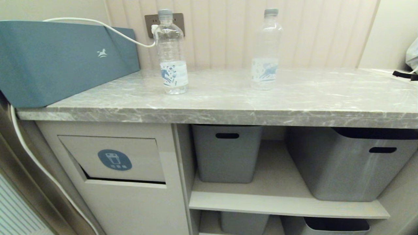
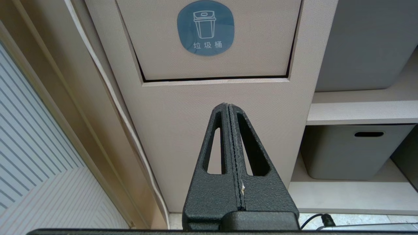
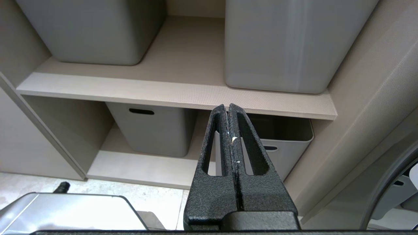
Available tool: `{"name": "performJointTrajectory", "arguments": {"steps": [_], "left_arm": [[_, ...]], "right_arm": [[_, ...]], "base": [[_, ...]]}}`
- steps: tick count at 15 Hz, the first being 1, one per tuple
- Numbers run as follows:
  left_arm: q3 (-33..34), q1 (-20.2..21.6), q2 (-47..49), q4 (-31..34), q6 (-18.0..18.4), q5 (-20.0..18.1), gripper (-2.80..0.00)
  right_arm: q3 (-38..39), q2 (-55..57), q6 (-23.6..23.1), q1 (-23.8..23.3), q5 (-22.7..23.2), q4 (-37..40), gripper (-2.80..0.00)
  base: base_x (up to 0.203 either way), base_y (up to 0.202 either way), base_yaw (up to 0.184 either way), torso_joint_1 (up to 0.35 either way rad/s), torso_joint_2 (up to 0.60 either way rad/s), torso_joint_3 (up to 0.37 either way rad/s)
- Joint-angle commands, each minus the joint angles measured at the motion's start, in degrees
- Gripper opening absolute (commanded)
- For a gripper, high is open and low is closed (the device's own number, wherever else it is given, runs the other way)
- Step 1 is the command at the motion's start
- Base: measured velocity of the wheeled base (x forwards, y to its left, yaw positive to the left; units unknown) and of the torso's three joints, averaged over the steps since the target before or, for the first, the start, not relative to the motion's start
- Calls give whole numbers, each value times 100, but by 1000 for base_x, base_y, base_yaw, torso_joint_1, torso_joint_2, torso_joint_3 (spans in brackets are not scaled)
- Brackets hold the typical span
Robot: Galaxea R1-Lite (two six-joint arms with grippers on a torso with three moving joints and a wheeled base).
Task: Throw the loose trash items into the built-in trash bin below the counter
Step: Pick up the garbage
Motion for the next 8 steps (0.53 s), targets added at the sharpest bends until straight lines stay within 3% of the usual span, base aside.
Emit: {"name": "performJointTrajectory", "arguments": {"steps": [1,8], "left_arm": [[9,2,-1,-6,2,5,-280],[9,2,-1,-18,-16,17,-280]], "right_arm": [[-1,0,0,0,0,10,-280],[8,0,7,0,-22,10,-280]], "base": [[0,0,0,22,-76,-80],[0,0,0,130,-381,-252]]}}
